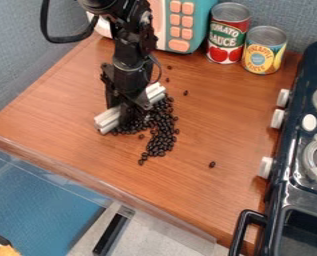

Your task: Sweep into pile

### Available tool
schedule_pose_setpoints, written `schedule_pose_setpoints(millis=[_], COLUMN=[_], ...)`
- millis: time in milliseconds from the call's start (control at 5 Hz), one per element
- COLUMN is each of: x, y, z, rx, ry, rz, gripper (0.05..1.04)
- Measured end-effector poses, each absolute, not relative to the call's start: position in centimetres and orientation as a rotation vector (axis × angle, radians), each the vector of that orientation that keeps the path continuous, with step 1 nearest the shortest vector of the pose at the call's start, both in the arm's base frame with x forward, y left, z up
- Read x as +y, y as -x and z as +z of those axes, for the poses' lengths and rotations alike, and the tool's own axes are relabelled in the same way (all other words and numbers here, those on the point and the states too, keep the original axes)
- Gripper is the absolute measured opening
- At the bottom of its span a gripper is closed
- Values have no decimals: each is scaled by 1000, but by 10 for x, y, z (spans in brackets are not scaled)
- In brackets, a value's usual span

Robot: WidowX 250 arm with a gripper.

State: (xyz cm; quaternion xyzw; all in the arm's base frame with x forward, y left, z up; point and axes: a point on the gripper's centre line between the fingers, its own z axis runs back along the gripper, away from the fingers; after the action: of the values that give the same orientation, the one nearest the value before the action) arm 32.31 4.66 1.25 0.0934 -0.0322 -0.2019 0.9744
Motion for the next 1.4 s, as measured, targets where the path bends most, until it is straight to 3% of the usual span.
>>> schedule_pose_setpoints(millis=[600, 1000, 1200, 1400], x=[26, 29, 60, 90], y=[-313, -324, -339, -357], z=[14, 29, 68, 65], rx=[-33, -52, -135, -103], ry=[-118, -84, -77, -165], rz=[-255, -116, 6, 72], gripper=[382, 382, 382, 382])
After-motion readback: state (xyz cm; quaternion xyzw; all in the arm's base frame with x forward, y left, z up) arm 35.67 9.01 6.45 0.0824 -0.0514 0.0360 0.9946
